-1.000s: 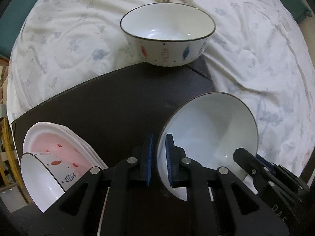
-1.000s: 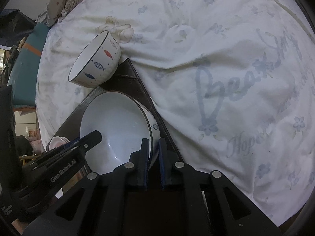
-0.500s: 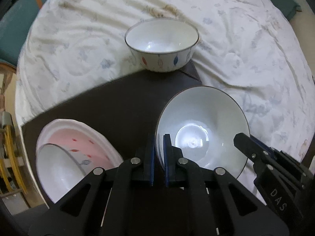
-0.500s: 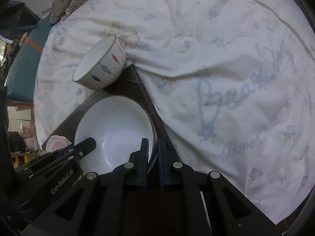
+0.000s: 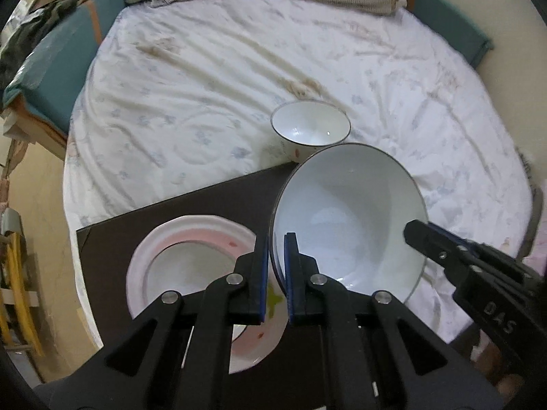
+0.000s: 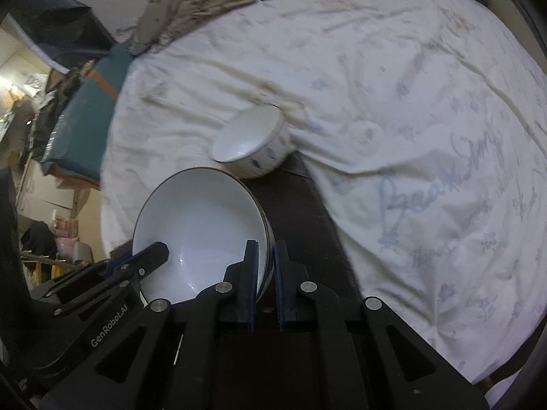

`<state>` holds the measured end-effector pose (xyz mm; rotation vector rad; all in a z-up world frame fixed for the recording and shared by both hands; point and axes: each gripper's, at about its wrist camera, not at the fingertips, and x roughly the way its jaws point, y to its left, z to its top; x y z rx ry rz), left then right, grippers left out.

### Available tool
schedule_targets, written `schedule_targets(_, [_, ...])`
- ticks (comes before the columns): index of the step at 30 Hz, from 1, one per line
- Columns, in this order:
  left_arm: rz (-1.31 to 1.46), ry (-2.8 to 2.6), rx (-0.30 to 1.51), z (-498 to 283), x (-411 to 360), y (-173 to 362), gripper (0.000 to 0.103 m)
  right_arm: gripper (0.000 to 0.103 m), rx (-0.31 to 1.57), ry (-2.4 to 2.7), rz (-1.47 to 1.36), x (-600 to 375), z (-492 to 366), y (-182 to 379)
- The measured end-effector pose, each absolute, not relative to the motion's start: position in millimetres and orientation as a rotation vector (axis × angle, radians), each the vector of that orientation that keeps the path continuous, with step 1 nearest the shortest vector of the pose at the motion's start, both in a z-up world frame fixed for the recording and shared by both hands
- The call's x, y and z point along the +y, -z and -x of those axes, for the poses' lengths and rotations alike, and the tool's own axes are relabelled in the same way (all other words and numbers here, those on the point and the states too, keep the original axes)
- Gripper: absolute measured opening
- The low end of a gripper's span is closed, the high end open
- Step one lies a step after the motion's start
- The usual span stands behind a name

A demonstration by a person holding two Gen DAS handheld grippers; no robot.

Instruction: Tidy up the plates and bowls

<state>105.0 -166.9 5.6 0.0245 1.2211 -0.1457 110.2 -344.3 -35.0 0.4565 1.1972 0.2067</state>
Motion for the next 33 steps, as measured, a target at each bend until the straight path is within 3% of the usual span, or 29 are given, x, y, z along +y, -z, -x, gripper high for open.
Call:
schedule_targets(4, [-0.021,0.151,1.159,-79,-133,-22,0.007,0.010,1.133,-0.270,-0.423,-318,-87,14])
schedule_targets(12, [0.028,0.135,1.204,-63,-75,-8,0.006,0.010,1.067,-0.404,-0.389,-267,-61,-3])
schedule_targets(19, [0.047,0.129,1.173,-63,-53,12,0.006,0.010,1.095,-0.424,-0.362,-232,-61,12])
schedule_targets(33, [0.162,0.084,1.307,-73,-31,47,0.006,0.010,1.175,-0.431,-0.323,-209,-73,50])
